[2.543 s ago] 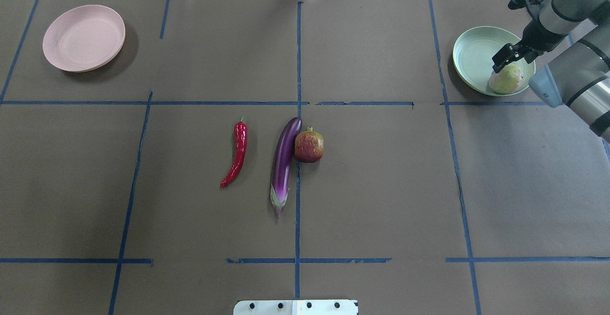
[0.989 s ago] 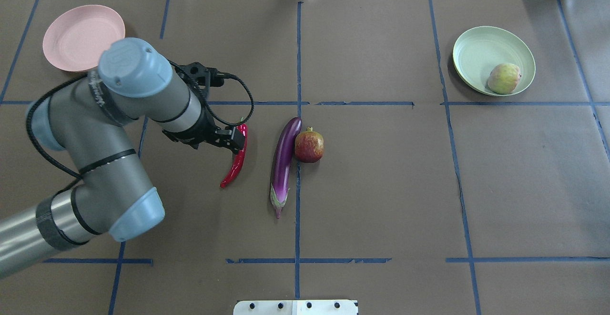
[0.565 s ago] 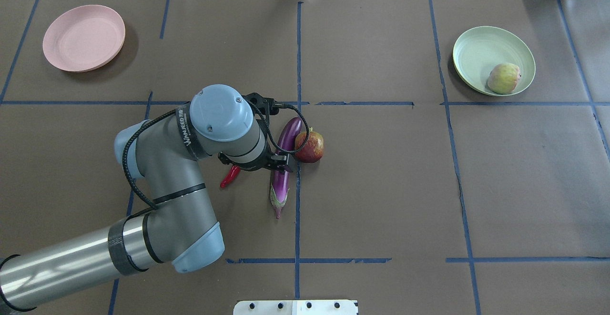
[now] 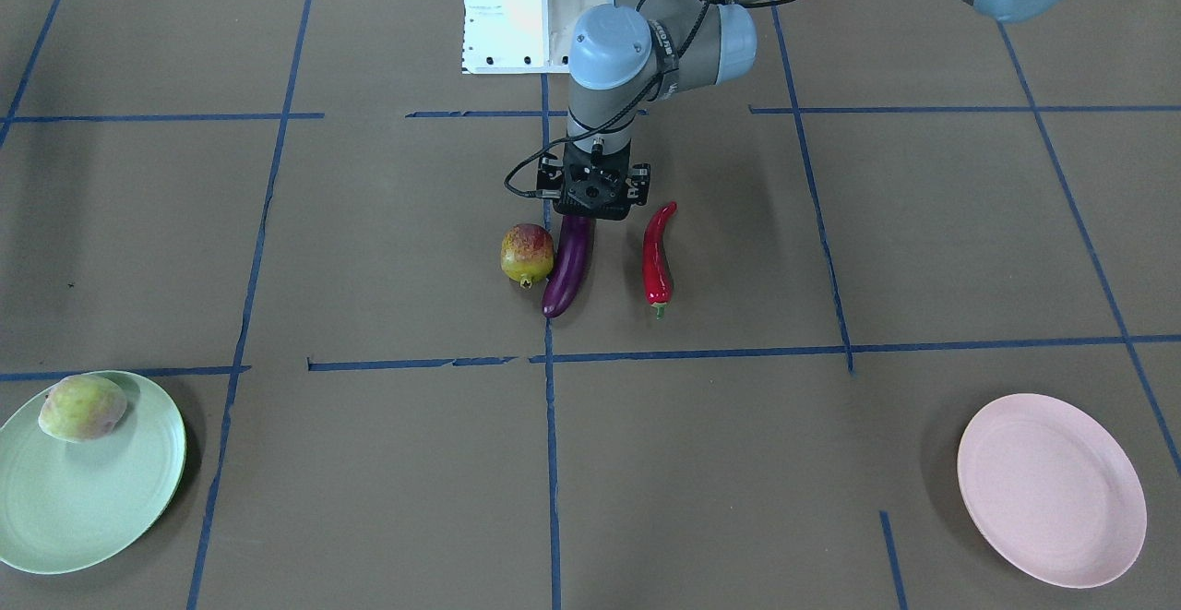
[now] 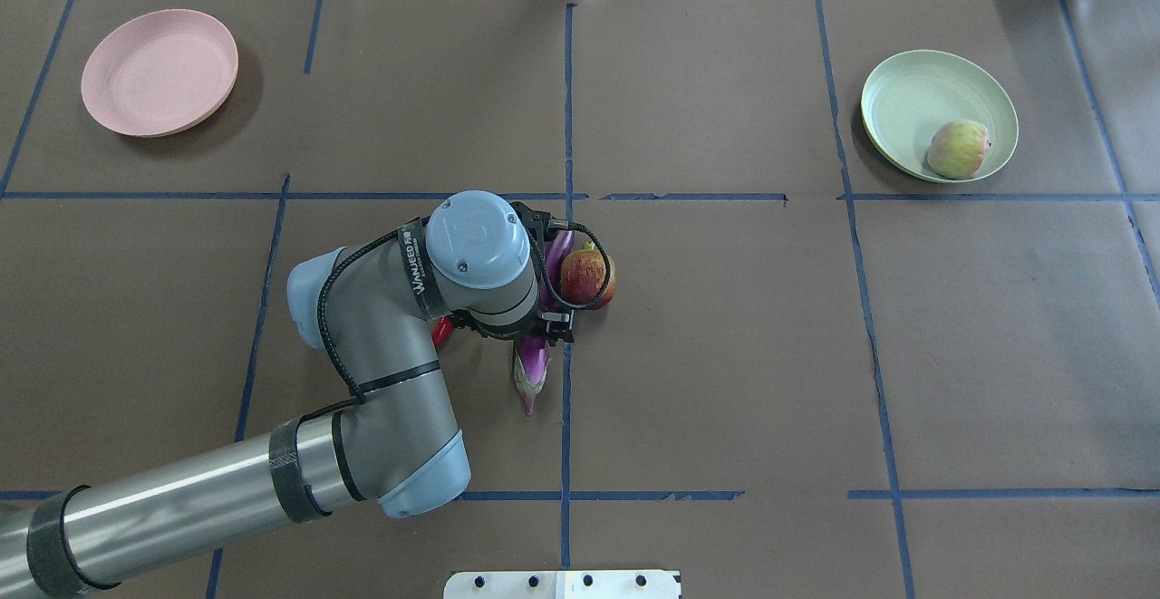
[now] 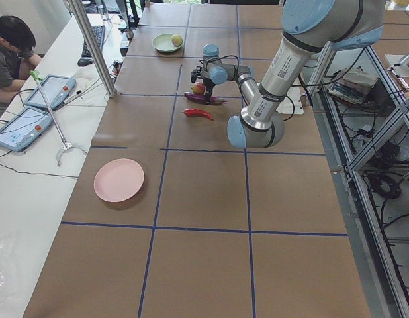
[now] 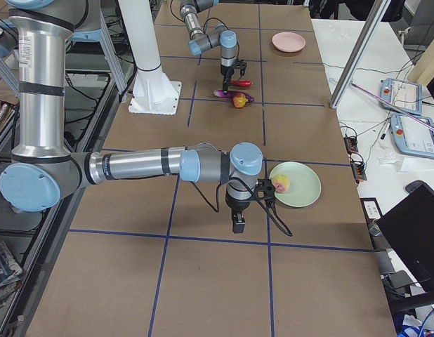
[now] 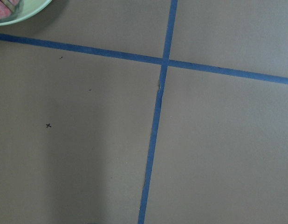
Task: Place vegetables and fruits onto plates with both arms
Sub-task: 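Lower the left gripper over the purple eggplant and grasp it, then carry the eggplant with the left gripper onto the pink plate and release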
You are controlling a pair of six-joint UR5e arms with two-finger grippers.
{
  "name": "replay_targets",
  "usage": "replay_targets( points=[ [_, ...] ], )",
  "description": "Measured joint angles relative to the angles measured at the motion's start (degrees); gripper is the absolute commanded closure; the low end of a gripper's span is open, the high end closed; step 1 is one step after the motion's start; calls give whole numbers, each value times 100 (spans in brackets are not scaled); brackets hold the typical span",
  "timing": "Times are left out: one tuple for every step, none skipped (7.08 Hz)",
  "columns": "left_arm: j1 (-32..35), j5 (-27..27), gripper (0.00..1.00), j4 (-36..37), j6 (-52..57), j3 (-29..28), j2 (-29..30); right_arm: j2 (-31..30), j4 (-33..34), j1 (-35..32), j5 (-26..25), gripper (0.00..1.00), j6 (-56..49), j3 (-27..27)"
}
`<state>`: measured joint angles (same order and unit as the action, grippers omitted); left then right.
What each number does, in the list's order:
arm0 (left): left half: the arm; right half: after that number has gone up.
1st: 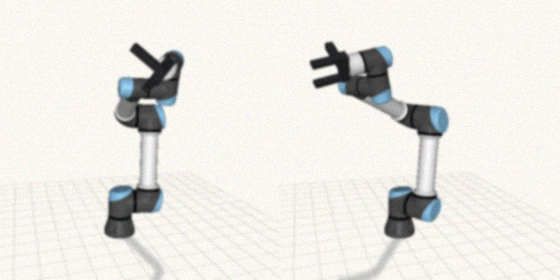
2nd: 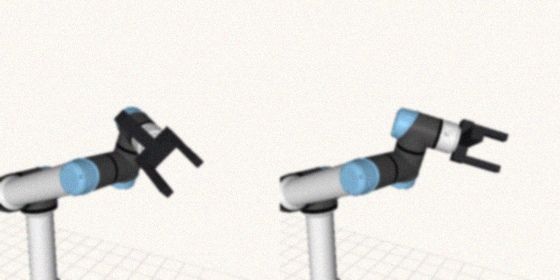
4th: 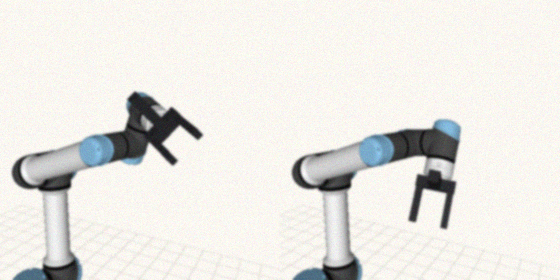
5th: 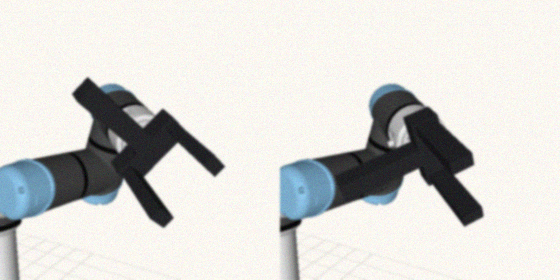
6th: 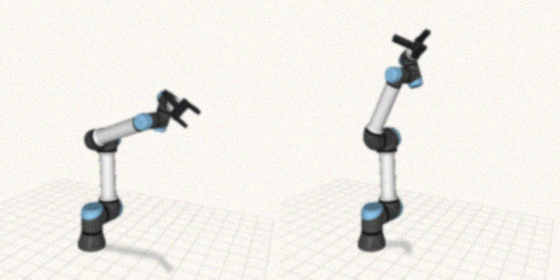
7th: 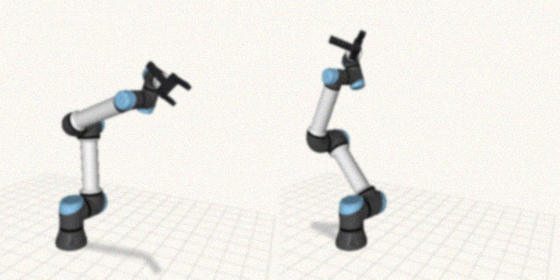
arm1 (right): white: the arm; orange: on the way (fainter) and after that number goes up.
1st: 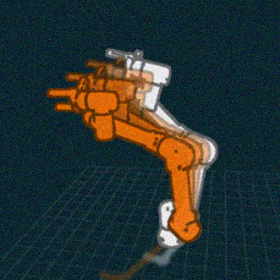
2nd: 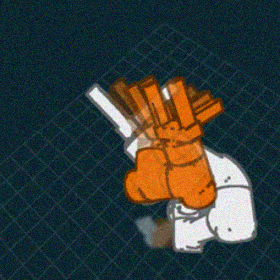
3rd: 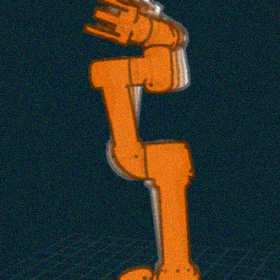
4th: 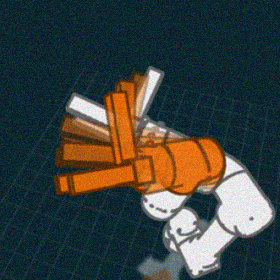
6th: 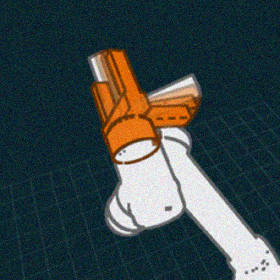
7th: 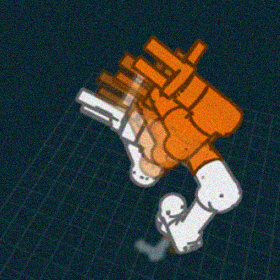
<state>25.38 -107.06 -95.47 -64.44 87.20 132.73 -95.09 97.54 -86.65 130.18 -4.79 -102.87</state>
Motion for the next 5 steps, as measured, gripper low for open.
replay_targets(
  points=[
    [-29, 1, 67, -89, -4, -93, 13, 0, 1, 0, -6, 0, -3, 2],
    [-48, -1, 95, -125, -14, -130, 39, 0, 2, 0, -9, 0, -4, 3],
    [-47, -2, 98, -130, -120, -122, 81, -1, 2, 0, -10, 0, -4, 3],
    [19, 4, 98, -114, -373, -51, 94, -1, 2, -1, -8, 0, -4, 4],
    [209, 9, 97, -34, -599, 139, 39, -1, 2, -1, -4, 0, -4, 4]
  ],
)
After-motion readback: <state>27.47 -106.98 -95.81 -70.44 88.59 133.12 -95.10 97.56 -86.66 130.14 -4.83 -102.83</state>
